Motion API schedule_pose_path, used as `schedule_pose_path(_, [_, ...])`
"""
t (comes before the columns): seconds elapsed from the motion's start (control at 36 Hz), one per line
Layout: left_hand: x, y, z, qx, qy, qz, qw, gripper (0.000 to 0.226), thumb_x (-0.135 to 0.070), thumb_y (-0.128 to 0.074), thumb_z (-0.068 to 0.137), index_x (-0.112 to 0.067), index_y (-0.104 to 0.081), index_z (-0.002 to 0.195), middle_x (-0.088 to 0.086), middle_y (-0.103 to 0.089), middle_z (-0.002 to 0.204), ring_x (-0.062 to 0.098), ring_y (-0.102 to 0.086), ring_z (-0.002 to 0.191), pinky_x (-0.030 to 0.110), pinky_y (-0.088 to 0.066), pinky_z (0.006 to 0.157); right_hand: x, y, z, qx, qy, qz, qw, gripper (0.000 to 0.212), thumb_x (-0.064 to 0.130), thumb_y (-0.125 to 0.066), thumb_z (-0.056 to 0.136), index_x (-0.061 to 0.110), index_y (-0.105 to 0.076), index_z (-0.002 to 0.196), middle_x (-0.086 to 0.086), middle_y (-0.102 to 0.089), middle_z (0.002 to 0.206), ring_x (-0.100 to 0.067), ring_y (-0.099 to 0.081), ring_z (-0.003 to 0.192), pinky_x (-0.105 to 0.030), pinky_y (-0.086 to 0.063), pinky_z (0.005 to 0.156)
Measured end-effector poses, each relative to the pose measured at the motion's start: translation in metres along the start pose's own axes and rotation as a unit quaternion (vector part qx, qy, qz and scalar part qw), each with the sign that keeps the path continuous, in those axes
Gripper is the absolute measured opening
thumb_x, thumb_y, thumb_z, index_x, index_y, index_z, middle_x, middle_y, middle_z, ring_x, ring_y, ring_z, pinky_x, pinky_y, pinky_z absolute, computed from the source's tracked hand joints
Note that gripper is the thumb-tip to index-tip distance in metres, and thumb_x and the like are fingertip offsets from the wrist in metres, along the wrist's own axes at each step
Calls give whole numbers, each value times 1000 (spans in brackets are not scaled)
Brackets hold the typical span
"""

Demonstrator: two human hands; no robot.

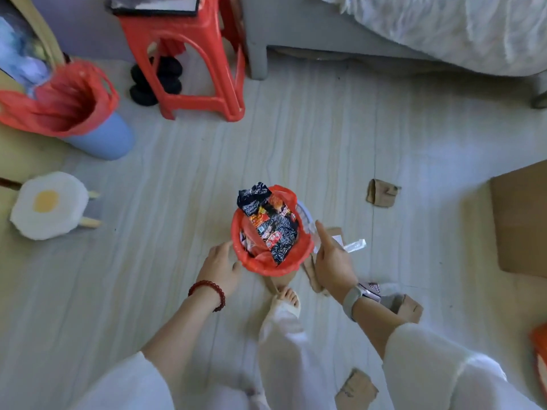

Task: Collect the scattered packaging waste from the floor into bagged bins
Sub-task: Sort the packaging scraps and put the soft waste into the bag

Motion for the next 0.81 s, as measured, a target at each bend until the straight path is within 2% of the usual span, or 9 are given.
schedule_pose_path(0.17, [2, -11, 120, -38, -51, -33, 997, 54, -13, -56, 86, -11, -35, 136, 12, -44, 137, 29, -43, 125, 25, -33, 91, -27, -76, 78, 32, -47, -33, 998, 63, -1, -31, 91, 28, -19, 147, 3, -53, 86, -15, -52, 75, -13, -27, 50])
schedule_pose_path(0.25, [18, -27, 183, -51, -41, -21, 998, 81, -26, -63, 83, -14, -13, 146, 12, -15, 153, 26, -17, 140, 38, -21, 112, -31, -94, 96, 36, -65, -13, 997, 61, -1, -32, 93, 25, -21, 146, -15, -59, 117, -25, -59, 92, -14, -40, 58])
schedule_pose_path(0.31, [22, -34, 224, -76, -21, -47, 996, 92, -32, -67, 80, -16, -6, 147, 10, -7, 155, 25, -10, 142, 40, -16, 114, -37, -107, 107, 15, -90, 3, 996, 60, -2, -33, 93, 24, -21, 146, -17, -58, 123, -14, -50, 61, 5, -32, 61])
schedule_pose_path(0.42, [22, -54, 289, -71, 0, -135, 988, 80, -29, -66, 81, -22, -19, 145, 8, -37, 145, 25, -36, 132, 41, -30, 110, -73, -163, 130, -15, -154, 94, 983, 60, -2, -32, 93, 26, -24, 145, -10, -62, 94, 2, -36, 52, -8, -37, 49])
schedule_pose_path(0.47, [11, -69, 295, -58, -104, -27, 993, 48, -18, -58, 86, -23, -45, 132, 7, -58, 125, 28, -53, 115, 41, -41, 100, -95, -185, 134, -40, -227, 158, 960, 60, 0, -29, 92, 30, -24, 145, -1, -53, 71, -5, -38, 51, -23, -38, 53])
schedule_pose_path(0.56, [3, -107, 275, -24, -306, 143, 941, 39, 4, -58, 79, -19, -66, 110, 11, -65, 105, 34, -59, 101, 43, -47, 89, -107, -193, 134, -94, -280, 230, 927, 62, -2, -27, 90, 29, -25, 145, 3, -38, 60, -9, -34, 49, -18, -30, 46])
schedule_pose_path(0.64, [20, -146, 254, 56, -368, 236, 898, 42, 5, -61, 76, -15, -64, 113, 14, -53, 126, 34, -46, 122, 45, -39, 99, -108, -197, 136, -96, -278, 262, 919, 59, 1, -26, 93, 30, -23, 144, 0, -39, 62, -4, -34, 45, -11, -31, 43])
schedule_pose_path(0.72, [53, -164, 257, 130, -305, 250, 910, 40, -5, -46, 90, -14, -49, 129, 4, -11, 155, 26, -6, 143, 43, -12, 117, -103, -203, 140, -68, -230, 286, 928, 55, 16, -27, 94, 44, -19, 141, 15, -43, 75, 6, -39, 54, -9, -34, 60])
schedule_pose_path(0.81, [77, -175, 267, 167, -285, 335, 883, 49, -32, -38, 95, -17, -31, 141, 4, 5, 156, 25, 9, 143, 43, -1, 117, -91, -210, 150, -19, -125, 248, 961, 54, 19, -26, 95, 44, -12, 141, 17, -43, 131, -7, -45, 120, -31, -31, 107])
Point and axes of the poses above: each hand's wrist, its own z-axis towards the middle knuckle, its own y-axis out of the back of the hand, x = y × z, the point moved 6 cm from there along z, towards the middle knuckle
